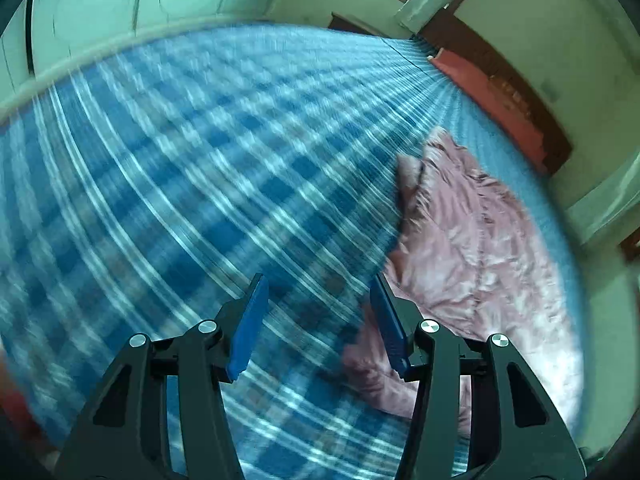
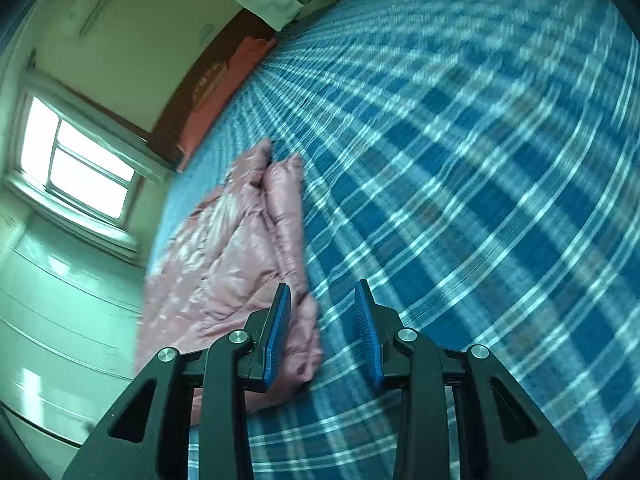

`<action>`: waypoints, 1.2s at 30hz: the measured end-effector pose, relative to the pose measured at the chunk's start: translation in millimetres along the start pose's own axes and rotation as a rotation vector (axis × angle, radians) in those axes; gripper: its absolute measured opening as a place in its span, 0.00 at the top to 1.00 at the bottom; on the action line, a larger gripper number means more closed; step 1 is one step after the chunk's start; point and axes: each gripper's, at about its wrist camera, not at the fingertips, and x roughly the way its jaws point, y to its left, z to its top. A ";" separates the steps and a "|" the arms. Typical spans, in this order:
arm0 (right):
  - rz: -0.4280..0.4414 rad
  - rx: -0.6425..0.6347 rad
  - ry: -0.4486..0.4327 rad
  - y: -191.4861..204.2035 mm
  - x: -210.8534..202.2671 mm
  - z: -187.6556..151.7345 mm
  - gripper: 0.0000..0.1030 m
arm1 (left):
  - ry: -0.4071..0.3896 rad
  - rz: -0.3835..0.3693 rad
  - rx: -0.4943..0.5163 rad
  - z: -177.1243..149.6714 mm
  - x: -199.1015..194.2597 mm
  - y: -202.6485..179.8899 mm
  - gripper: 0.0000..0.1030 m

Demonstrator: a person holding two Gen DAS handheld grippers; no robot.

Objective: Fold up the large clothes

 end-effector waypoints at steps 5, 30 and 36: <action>-0.146 -0.208 -0.041 54.9 -4.5 6.2 0.67 | -0.146 0.163 0.240 5.0 -28.8 -46.4 0.49; -0.284 -0.811 0.092 275.2 142.6 -54.6 0.67 | -0.103 0.262 0.757 -53.6 67.1 -245.5 0.71; -0.289 -0.824 0.081 297.1 183.7 -44.9 0.67 | -0.119 0.278 0.733 -29.6 83.1 -263.1 0.70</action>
